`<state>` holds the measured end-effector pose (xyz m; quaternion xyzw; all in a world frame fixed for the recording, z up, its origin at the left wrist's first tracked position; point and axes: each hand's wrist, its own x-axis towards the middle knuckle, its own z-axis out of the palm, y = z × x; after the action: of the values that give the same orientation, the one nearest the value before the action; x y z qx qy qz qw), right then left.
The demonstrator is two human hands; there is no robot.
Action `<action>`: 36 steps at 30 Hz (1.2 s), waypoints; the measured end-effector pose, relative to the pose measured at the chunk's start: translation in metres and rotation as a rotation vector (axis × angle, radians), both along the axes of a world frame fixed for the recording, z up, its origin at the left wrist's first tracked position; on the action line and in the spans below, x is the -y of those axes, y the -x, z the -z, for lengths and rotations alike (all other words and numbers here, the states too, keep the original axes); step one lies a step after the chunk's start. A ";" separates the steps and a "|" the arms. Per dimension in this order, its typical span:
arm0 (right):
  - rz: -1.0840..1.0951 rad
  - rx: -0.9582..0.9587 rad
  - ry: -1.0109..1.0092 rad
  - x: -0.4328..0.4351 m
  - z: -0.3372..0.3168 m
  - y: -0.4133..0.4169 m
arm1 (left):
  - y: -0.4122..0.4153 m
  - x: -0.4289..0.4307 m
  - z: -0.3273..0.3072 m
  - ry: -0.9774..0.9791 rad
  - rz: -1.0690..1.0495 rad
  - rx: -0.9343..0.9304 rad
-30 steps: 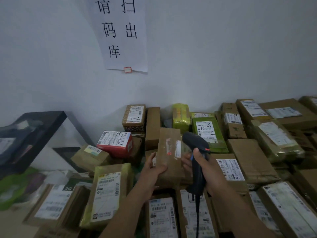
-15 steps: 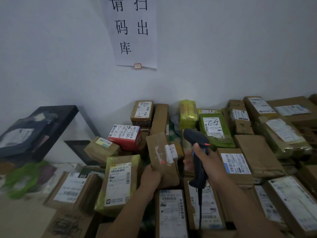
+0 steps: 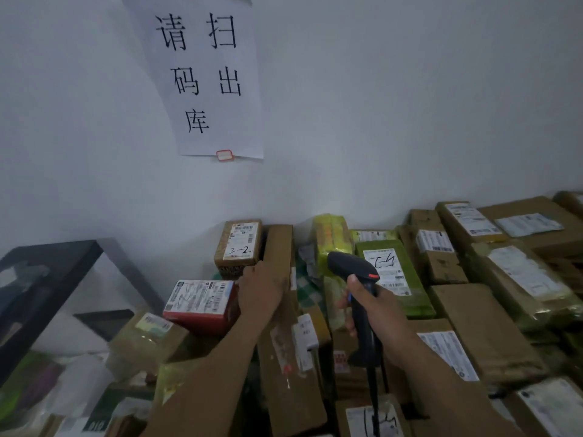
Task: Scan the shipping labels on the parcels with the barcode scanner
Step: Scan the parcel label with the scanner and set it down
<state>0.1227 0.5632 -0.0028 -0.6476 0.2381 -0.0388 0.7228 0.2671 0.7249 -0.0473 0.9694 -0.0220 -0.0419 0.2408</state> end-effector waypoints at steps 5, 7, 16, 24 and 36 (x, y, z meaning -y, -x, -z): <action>0.056 -0.025 -0.069 0.008 0.028 -0.015 | -0.048 0.012 0.024 -0.044 0.019 -0.383; 0.083 -0.035 -0.090 0.011 0.037 -0.017 | -0.053 0.015 0.030 -0.028 0.007 -0.446; 0.104 -0.043 -0.161 0.019 0.046 -0.009 | -0.047 0.013 0.031 0.065 -0.082 -0.187; -0.008 0.033 -0.032 0.011 0.008 0.026 | -0.014 -0.021 -0.032 0.367 -0.082 0.171; -0.108 0.025 0.232 -0.006 -0.044 0.104 | 0.051 -0.079 -0.095 0.454 0.056 0.167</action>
<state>0.0187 0.5688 0.0412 -0.7382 0.1877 -0.0350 0.6470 0.2160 0.8039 0.0482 0.8896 -0.0777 0.0378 0.4485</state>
